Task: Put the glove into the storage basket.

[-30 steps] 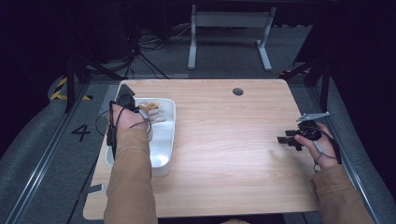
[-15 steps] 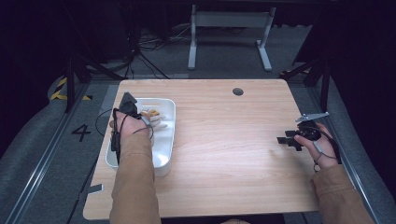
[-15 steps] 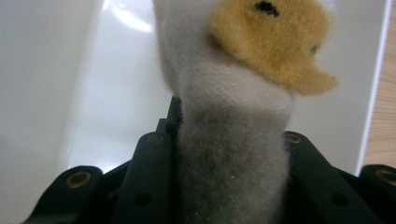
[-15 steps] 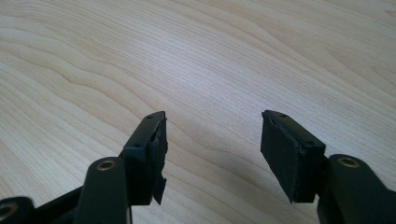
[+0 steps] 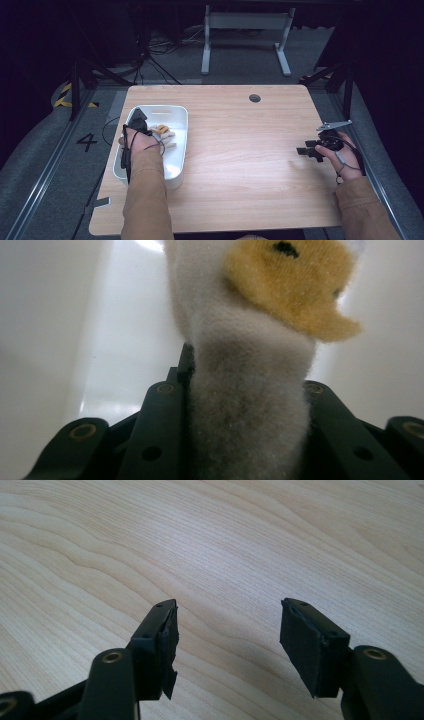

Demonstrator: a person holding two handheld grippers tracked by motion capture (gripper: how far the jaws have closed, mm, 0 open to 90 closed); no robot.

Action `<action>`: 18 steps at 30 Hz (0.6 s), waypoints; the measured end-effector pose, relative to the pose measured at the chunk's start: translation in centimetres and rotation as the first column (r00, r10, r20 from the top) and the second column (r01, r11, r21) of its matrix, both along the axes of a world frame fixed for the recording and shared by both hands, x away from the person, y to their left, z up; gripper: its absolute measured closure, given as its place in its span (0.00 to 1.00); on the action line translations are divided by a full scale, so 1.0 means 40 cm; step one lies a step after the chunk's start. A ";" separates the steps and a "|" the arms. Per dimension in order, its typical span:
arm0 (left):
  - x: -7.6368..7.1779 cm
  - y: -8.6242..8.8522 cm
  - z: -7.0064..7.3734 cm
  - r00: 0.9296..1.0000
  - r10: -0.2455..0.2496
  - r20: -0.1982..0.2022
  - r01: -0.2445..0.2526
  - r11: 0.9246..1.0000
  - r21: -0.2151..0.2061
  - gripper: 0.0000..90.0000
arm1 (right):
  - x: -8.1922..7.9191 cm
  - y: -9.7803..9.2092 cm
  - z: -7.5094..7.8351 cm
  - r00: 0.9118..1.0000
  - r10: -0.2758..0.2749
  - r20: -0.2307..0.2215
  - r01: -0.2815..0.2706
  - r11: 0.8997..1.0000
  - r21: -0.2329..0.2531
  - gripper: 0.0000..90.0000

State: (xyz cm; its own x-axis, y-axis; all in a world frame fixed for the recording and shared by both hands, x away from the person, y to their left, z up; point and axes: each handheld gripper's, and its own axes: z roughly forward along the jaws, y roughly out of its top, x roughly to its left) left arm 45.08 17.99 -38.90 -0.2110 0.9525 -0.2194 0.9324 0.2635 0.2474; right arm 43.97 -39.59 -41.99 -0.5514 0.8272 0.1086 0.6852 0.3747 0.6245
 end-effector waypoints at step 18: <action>0.000 -0.002 -0.042 0.998 -0.024 -0.054 0.025 1.000 0.011 0.76 | 0.003 0.005 -0.009 1.000 0.008 -0.018 -0.008 1.000 -0.012 0.45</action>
State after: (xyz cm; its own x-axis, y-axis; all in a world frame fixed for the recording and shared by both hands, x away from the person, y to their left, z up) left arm 45.06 17.92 -40.59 -0.1990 0.9599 -0.1976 0.9505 0.2381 0.1996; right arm 44.09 -39.40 -42.35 -0.5561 0.8240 0.1084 0.6933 0.3880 0.6073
